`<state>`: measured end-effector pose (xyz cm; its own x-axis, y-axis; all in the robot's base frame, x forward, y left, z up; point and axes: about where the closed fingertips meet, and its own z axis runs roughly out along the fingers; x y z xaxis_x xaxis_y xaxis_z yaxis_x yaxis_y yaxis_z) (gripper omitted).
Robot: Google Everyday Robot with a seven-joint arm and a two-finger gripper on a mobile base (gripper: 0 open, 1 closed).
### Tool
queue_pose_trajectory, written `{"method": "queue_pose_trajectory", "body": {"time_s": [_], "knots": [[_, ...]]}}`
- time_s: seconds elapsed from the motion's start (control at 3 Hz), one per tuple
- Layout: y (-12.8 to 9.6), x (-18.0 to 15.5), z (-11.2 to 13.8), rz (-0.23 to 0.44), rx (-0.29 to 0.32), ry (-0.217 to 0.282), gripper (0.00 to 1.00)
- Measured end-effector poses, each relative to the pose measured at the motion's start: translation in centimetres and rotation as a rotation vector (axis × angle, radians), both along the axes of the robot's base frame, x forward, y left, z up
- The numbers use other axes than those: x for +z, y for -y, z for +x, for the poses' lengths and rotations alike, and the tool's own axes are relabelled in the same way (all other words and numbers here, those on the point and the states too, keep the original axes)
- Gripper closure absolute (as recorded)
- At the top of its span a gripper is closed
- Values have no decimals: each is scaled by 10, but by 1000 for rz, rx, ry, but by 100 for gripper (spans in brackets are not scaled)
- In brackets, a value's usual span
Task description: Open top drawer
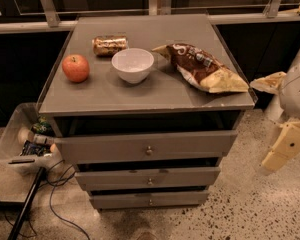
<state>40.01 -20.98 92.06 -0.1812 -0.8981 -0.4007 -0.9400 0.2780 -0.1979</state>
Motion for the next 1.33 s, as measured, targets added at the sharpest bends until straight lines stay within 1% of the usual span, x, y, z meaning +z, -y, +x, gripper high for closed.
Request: {"method": "queue_pose_trajectory", "body": {"time_s": [0.33,0.67,1.0,1.33], "knots": [[-9,-8,-5,24,26,-9,0],[-35,-39,-13,109,88,-31,0],[-61,-72,-20,244,151,-26,0],[-78,-101,-21,352,180,28,0]]}}
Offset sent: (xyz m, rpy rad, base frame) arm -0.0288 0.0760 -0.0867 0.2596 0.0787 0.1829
